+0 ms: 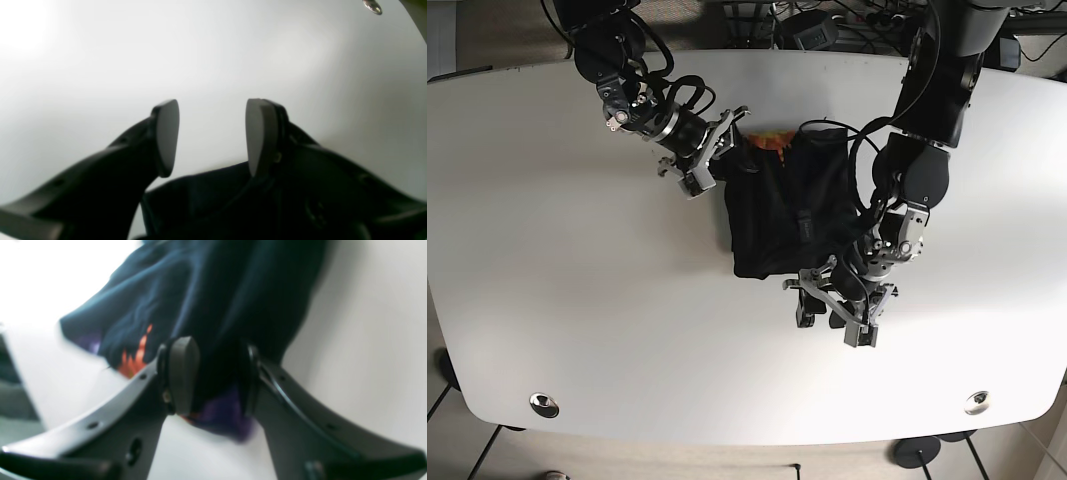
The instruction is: Fold the T-shirt properly
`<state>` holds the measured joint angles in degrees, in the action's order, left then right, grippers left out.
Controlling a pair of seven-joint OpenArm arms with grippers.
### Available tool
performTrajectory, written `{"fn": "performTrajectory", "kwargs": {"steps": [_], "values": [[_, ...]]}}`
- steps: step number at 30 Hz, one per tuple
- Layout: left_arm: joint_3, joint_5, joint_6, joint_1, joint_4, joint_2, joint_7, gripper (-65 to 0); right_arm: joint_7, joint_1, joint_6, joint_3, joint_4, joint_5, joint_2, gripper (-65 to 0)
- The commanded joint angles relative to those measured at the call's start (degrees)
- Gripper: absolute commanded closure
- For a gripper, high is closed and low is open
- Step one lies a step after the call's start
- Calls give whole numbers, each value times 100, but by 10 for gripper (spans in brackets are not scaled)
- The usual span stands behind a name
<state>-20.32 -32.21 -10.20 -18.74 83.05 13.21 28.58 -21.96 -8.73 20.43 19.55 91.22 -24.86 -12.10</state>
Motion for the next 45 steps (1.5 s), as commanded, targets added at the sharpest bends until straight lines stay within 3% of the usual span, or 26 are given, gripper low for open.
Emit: {"fn": "performTrajectory", "kwargs": {"steps": [1,3,5,12,19,23,25,30,32,35,38,41,45], "values": [[32,-1,-462,200,535,19,-181,-363,134,-28,1,-52,315,-85,-34,-200],[32,25,-963,604,878,11,-190,-383,134,-89,1,-78,518,-94,-52,-200],[-4,473,-1446,1096,1177,-25,-198,-390,134,-98,-25,-131,641,-94,-87,-200],[-223,2144,-1517,2010,1651,-675,-198,-390,134,-116,-7,-781,597,-103,-131,-200],[-716,2284,-1517,2081,966,-701,-198,-388,134,-116,-7,-1344,597,-138,-122,-200],[-918,2276,-1464,2046,465,-675,-198,-386,125,-204,-7,-1872,597,-841,-140,-200],[-619,2267,-989,2134,447,-658,-190,-386,125,-213,-7,-2003,597,-938,-166,-200],[849,2320,1182,2389,342,-350,-163,-386,125,-204,-7,-2056,597,-929,-175,-200],[1614,2320,1991,2353,-28,63,4,-386,125,-204,-16,-2056,605,-938,-175,-200],[2150,2320,2835,2213,-564,784,13,-386,134,-230,-16,-2056,632,-938,-175,-200],[2458,2320,3503,1694,-1751,1611,21,-385,134,-230,-16,-2056,614,-938,-175,-200],[2476,2320,3837,1061,-3043,2270,-23,-385,134,-230,-16,-2056,605,-938,-175,-200],[2449,2381,4338,454,-4520,2991,-972,-385,134,-230,-7,-2056,614,-938,-175,-200]]}}
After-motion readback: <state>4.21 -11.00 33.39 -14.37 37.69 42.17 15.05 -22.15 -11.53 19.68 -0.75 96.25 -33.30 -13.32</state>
